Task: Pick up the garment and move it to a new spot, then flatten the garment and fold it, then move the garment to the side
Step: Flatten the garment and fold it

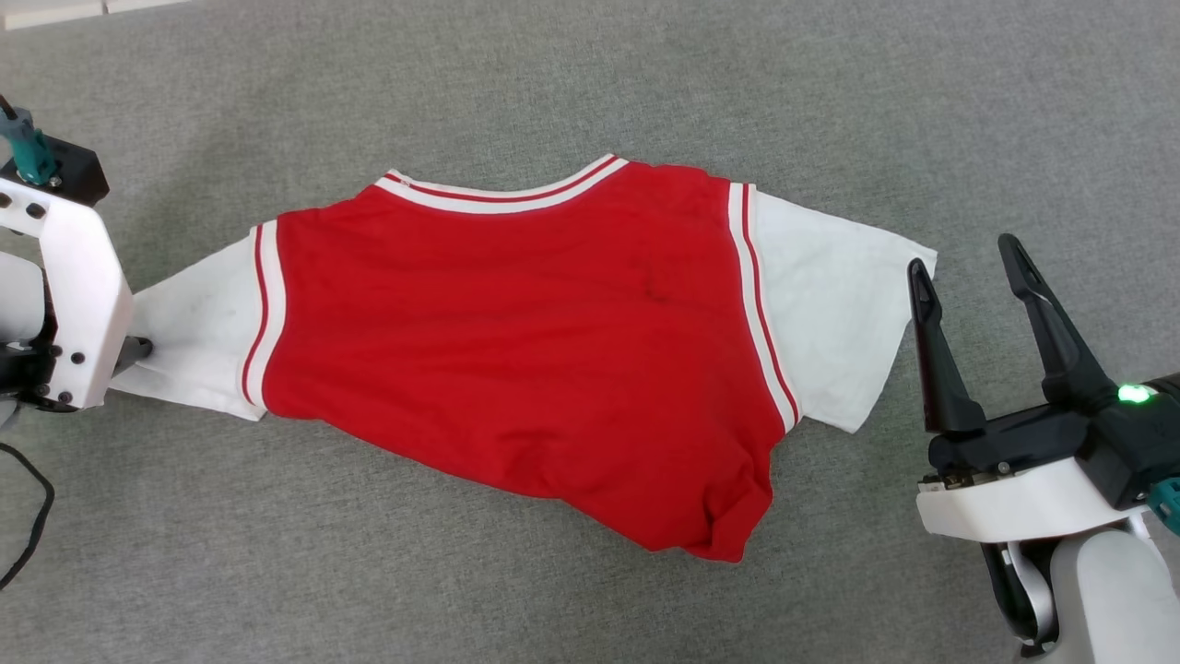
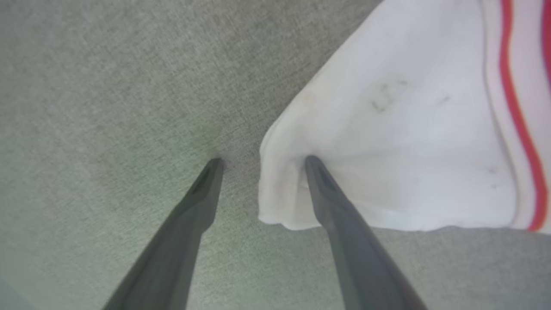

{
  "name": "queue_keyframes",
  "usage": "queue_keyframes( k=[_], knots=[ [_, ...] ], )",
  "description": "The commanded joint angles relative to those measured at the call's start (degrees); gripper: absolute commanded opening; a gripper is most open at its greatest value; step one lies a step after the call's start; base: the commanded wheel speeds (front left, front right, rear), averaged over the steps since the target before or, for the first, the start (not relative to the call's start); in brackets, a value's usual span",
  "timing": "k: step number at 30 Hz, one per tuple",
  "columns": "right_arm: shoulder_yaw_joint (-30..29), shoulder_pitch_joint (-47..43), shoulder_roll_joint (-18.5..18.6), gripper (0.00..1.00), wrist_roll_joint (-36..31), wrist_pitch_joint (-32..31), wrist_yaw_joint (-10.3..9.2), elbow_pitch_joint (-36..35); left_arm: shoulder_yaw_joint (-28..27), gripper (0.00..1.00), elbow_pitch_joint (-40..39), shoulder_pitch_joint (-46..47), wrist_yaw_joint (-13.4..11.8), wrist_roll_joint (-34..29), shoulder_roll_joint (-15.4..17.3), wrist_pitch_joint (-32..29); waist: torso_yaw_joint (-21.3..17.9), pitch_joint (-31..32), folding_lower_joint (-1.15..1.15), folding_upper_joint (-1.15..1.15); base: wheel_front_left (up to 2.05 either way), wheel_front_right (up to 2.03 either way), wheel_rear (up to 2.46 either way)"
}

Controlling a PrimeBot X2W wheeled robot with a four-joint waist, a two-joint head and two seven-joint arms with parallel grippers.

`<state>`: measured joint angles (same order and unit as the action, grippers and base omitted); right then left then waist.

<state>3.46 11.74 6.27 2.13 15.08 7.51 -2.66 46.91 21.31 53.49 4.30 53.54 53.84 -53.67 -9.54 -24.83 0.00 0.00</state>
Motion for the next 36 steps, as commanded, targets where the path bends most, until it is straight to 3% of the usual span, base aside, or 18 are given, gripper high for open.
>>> queue_keyframes(
  k=[1, 2, 3, 4, 5, 11, 20, 23, 32, 36],
  knots=[
    [-0.1, 0.5, 0.3, 1.0, 0.4, 0.1, -0.04, 0.1, 0.8, 1.0, 0.8, -1.7, 0.2, 0.1, -1.1, 0.5, -0.2, -0.4, 0.0, 0.0, 0.0, 0.0, 0.0],
    [-0.2, 0.8, 0.4, 1.0, 0.3, 0.1, -0.04, 0.0, 1.0, 1.0, 1.4, -2.2, 0.3, 0.3, -1.6, 0.7, -0.3, -0.5, 0.0, 0.0, 0.0, 0.0, 0.0],
    [-0.4, 1.0, 0.6, 1.0, 0.3, 0.1, -0.04, 0.1, 1.3, 0.89, 1.8, -2.5, 0.5, 0.3, -2.1, 1.0, -0.2, -0.5, 0.0, 0.0, 0.0, 0.0, 0.0],
    [-0.7, 1.3, 0.7, 1.0, 0.2, 0.1, -0.04, 0.2, 1.5, 0.25, 2.3, -2.6, 0.7, 0.3, -2.4, 1.3, -0.2, -0.5, 0.0, 0.0, 0.0, 0.0, 0.0],
    [-0.9, 1.4, 0.8, 1.0, 0.2, 0.1, -0.04, 0.2, 1.5, 0.0, 2.7, -2.6, 0.8, 0.5, -2.8, 1.6, -0.1, -0.4, 0.0, 0.0, 0.0, 0.0, 0.0],
    [-0.2, 4.5, 4.5, 1.0, -1.0, 0.1, -0.04, 0.1, -0.2, 0.0, 4.0, 0.3, 1.7, 1.3, -3.0, 4.3, 0.8, 1.6, 0.0, 0.0, 0.0, 0.0, 0.0],
    [1.6, 15.0, 15.2, 1.0, 1.1, -1.5, -0.04, 2.6, 0.1, 0.0, 1.1, 1.8, 2.6, 1.3, -2.2, 6.2, 2.5, 4.5, 0.0, 0.0, 0.0, 0.0, 0.0],
    [6.2, 19.7, 20.7, 1.0, 4.9, -9.0, -0.04, 5.1, 0.8, 0.0, -0.8, 1.8, 2.8, 1.0, -2.2, 7.0, 3.2, 5.0, 0.0, 0.0, 0.0, 0.0, 0.0],
    [27.3, 32.2, 37.7, 1.0, 27.4, -44.6, -0.04, 6.6, 2.5, 0.0, -5.7, 2.6, 3.0, 0.0, -3.5, 8.4, 5.7, 4.1, 0.0, 0.0, 0.0, 0.0, 0.0],
    [34.5, 36.8, 42.4, 1.0, 37.1, -57.4, -0.04, 7.4, 2.6, 0.0, -6.8, 3.7, 3.0, -0.1, -4.1, 8.8, 6.9, 2.8, 0.0, 0.0, 0.0, 0.0, 0.0]
  ],
)
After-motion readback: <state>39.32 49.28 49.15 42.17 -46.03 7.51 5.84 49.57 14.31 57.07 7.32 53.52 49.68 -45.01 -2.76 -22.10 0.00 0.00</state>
